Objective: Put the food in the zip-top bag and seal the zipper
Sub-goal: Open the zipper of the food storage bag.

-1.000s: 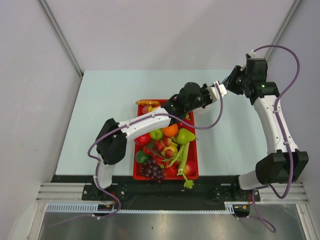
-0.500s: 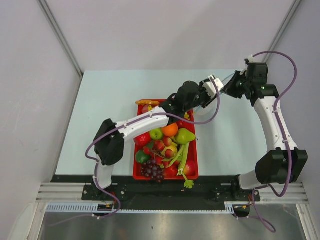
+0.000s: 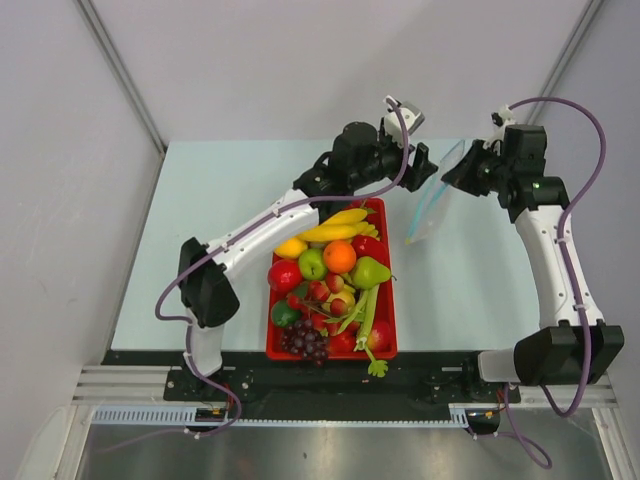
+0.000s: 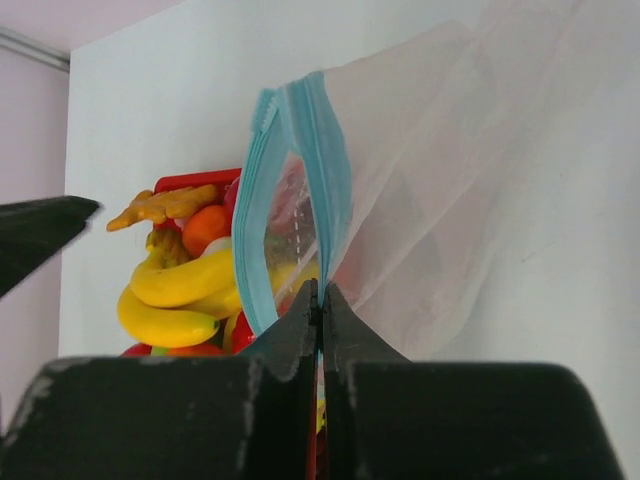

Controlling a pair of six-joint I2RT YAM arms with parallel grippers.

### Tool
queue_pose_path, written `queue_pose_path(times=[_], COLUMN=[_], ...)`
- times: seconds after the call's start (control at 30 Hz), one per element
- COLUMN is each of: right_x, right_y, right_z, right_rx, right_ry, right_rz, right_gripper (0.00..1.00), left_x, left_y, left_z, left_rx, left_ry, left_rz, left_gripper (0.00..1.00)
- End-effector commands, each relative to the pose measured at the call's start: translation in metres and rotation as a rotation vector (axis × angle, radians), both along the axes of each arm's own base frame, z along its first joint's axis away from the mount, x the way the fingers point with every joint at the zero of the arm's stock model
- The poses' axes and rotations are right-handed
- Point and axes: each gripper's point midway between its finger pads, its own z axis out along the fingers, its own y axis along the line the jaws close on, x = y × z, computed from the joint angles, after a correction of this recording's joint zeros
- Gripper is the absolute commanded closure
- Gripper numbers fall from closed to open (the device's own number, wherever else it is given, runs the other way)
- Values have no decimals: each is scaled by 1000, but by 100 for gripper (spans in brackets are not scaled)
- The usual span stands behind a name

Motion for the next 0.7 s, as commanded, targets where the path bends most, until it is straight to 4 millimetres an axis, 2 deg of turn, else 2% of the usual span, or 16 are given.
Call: queue_pose_path(times=[0.0, 0.1, 0.27, 0.37, 0.4, 0.43, 0.47, 0.53, 0.57, 0.6, 0.67], right_x=[-10, -14, -27, -36, -40, -41, -41, -43, -41, -41, -38], right_y=[7, 7, 7, 5, 0, -3, -11, -23, -39, -47, -59], right_z=[13, 16, 18, 12, 4, 2, -2, -16, -19, -29, -39], right_rx=[-30, -32, -58, -90, -129, -152, -174, -245, -273, -310, -351], right_ry=[-44, -47, -47, -18, 6, 13, 27, 73, 88, 118, 151], right_rz=[19, 21, 46, 66, 78, 84, 73, 95, 62, 76, 59], right_gripper=[100, 100, 100, 100, 100, 100, 100, 100, 100, 100, 100], left_x=[-31, -36, -22, -15, -11, -10, -6, 6, 10, 20, 21], left_y=[-21, -27, -25, -20, -18, -16, -14, -3, 0, 8, 9], left_z=[-3, -18, -47, -56, -58, -61, -63, -68, -71, -71, -72], left_rx=[-23, 15, 84, 99, 101, 98, 93, 47, 28, 4, -26], left_ry=[85, 102, 162, 184, 193, 224, 248, 343, 381, 406, 437], left_rz=[-118, -114, -21, 19, 31, 39, 53, 90, 96, 115, 106], left_gripper=[27, 27, 41, 61, 75, 81, 96, 100, 100, 100, 100])
